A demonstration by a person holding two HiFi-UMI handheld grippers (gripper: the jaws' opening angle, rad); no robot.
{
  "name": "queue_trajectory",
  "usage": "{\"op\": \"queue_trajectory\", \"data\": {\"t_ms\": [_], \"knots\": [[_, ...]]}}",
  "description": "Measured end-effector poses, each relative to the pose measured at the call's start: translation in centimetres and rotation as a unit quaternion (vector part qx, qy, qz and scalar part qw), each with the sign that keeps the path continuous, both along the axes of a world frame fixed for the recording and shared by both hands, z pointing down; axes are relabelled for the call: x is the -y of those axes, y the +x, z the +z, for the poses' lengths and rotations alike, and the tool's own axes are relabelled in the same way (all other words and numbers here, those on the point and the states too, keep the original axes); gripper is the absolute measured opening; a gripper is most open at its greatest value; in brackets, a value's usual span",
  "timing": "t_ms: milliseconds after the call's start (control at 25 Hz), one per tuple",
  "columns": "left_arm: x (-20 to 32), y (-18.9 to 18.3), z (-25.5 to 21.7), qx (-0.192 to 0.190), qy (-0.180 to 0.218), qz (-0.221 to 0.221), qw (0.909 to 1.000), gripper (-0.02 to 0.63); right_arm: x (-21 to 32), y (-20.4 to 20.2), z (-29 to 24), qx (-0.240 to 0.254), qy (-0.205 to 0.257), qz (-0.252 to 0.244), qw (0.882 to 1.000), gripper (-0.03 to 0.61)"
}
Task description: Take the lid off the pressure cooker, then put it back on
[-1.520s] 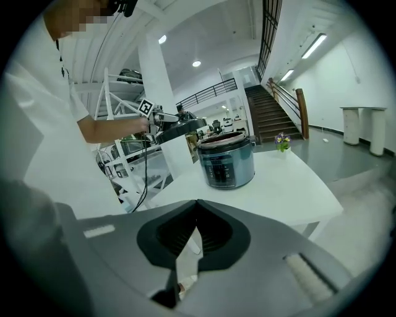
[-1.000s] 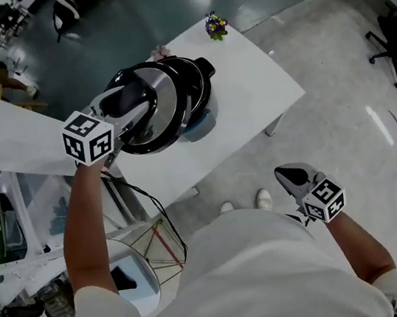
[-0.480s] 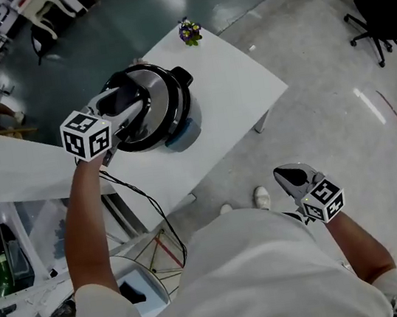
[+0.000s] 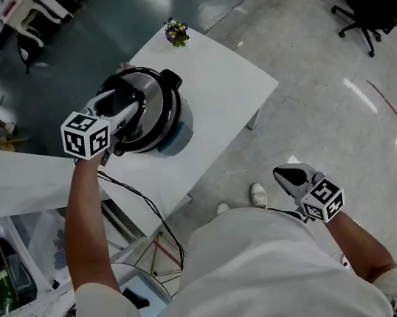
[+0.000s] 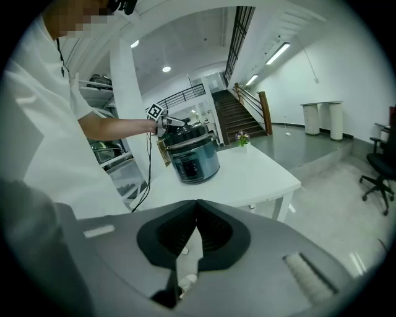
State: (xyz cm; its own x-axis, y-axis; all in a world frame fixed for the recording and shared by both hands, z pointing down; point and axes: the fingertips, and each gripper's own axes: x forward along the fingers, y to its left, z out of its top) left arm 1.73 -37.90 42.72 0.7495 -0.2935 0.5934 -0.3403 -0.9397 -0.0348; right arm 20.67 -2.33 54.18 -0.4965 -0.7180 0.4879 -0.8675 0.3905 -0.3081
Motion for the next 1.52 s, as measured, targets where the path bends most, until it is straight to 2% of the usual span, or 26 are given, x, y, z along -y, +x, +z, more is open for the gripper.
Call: {"op": "queue_trajectory", "data": {"t_ms": [800,1360,1520], "knots": [[0.7,0.2,2.2,-0.006,-0.016,0.013,0.9998,0.287,0.5,0.0,0.2,-0.007,-0.017,-0.003,1.000,0.012],[0.7,0.2,2.2,-0.009,-0.013,0.010,0.9998,0.290,1.2,-0.5,0.1,-0.004,-0.015,-0.025,1.000,0.012],[1.0,0.1,2.2,-0.005,-0.003,0.000,1.0000,0.309,1.3,-0.4,0.1,-0.003,-0.013,-0.029,0.999,0.012]]}}
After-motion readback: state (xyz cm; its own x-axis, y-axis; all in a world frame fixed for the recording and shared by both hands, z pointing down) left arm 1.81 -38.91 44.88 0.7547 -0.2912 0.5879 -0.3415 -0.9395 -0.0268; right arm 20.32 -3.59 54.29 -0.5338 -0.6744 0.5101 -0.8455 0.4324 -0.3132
